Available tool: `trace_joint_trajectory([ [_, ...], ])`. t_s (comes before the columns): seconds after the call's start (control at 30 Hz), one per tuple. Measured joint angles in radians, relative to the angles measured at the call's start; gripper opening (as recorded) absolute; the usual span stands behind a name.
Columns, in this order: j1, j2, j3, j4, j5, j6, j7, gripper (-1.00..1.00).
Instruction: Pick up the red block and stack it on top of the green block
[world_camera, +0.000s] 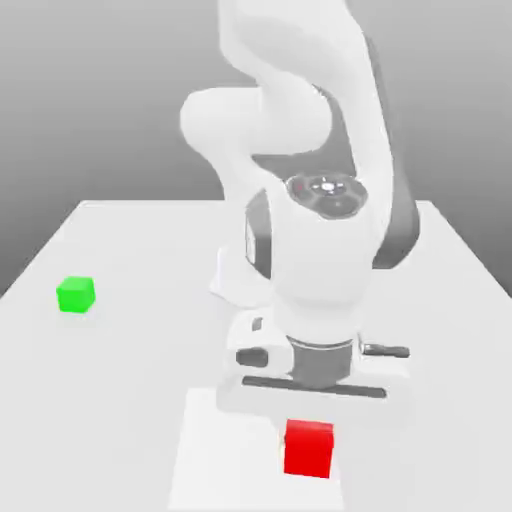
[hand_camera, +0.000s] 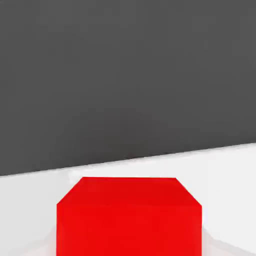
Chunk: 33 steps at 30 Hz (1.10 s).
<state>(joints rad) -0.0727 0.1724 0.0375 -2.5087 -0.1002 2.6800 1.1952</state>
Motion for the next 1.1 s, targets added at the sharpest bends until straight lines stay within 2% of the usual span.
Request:
trace_joint_trajectory([
  [0.17,-0.148,-0.089,-0.156,-0.079,-0.056,-0.006,0.198,-1.0],
  [0.4,-0.527,-0.238,-0.314,-0.205,-0.145,-0.018,0.541,-1.0],
  [0.7,-0.837,-0.395,-0.495,-0.357,-0.162,-0.018,0.866,-1.0],
  [0.77,-0.872,-0.379,-0.536,-0.376,-0.131,0.016,0.892,-1.0],
  [0.9,-0.84,-0.275,-0.567,-0.379,-0.023,0.119,0.832,-1.0],
  [1.03,-0.813,-0.144,-0.541,-0.378,0.181,0.233,0.691,-1.0],
  [1.07,-0.816,-0.127,-0.529,-0.378,0.213,0.247,0.669,1.0],
  [1.1,-0.816,-0.127,-0.529,-0.378,0.213,0.247,0.669,1.0],
])
